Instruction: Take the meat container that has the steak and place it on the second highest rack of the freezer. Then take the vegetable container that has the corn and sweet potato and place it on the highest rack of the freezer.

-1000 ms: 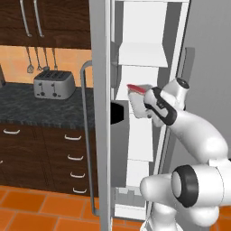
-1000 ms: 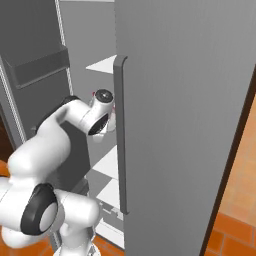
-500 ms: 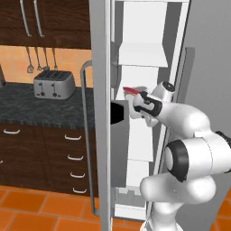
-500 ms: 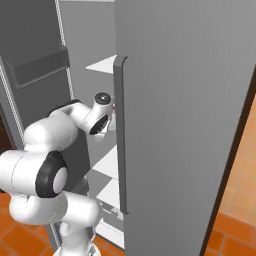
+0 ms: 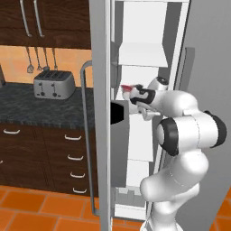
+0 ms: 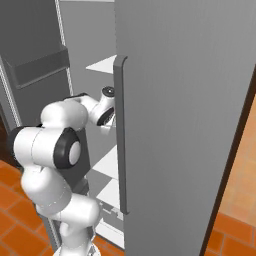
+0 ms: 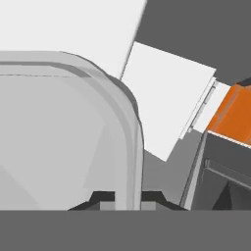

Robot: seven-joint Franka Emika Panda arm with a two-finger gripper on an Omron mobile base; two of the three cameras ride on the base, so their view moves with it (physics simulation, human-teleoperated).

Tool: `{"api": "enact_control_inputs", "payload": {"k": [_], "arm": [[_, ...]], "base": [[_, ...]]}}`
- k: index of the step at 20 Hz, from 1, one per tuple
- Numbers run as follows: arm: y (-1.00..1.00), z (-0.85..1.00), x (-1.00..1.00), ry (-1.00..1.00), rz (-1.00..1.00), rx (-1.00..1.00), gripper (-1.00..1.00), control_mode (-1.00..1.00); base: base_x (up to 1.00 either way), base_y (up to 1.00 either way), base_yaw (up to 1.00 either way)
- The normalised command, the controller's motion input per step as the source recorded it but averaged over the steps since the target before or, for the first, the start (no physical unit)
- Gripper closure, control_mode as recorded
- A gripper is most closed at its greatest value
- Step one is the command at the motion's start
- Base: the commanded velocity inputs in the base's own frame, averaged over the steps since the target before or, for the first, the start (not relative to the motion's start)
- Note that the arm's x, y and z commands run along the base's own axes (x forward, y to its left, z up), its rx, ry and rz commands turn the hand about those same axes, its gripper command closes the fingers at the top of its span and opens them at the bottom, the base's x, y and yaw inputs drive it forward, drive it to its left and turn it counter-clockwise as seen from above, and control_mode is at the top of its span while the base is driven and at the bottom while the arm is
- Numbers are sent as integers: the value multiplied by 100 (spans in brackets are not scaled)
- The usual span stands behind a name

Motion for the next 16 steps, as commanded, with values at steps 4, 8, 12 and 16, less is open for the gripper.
{"api": "enact_control_inputs", "payload": {"k": [4, 8, 12, 16], "arm": [[0, -31, 40, 1, 0, 1, 100, -100], [-4, -42, 29, 0, 0, 2, 100, -100], [-8, -19, 38, 0, 0, 5, 100, -100], [-18, 0, 37, 0, 0, 8, 100, -100]], "base": [[0, 0, 0], [0, 0, 0], [0, 0, 0], [0, 0, 0]]}}
